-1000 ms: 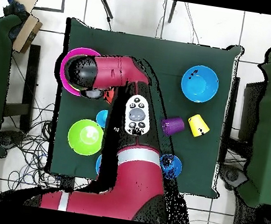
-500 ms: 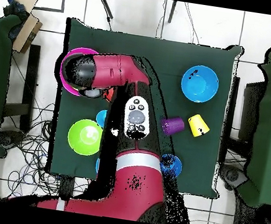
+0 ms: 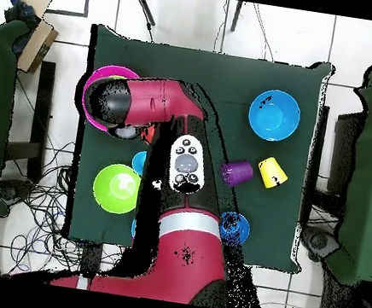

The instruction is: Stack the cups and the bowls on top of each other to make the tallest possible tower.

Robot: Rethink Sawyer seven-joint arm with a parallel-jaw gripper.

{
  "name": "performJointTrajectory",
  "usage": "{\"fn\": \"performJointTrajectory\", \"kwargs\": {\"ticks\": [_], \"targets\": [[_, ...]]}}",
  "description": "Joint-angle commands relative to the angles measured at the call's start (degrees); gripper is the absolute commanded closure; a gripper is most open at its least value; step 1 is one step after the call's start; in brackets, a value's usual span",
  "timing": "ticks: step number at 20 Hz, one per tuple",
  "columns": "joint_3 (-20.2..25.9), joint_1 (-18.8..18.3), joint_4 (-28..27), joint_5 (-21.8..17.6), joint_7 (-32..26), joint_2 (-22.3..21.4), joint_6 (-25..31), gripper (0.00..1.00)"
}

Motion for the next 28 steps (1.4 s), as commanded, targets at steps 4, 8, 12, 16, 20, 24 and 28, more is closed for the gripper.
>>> {"fn": "performJointTrajectory", "kwargs": {"ticks": [4,8,12,16,20,24,28], "targets": [[1.17,-0.55,7.31,-1.24,2.57,-1.7,-4.14,1.0],[1.0,-0.6,8.04,-1.44,2.99,-1.83,-4.77,1.0],[1.06,-0.64,8.45,-1.48,2.81,-2.15,-4.61,1.0],[1.07,-0.67,8.36,-1.17,2.45,-3.05,-2.97,1.0],[1.24,-0.74,7.8,-0.95,2.05,-3.54,-1.52,1.0],[1.31,-0.61,7.05,-0.89,1.89,-3.51,-0.41,1.0],[1.29,-0.54,6.96,-0.86,1.85,-3.64,0.18,1.0]]}}
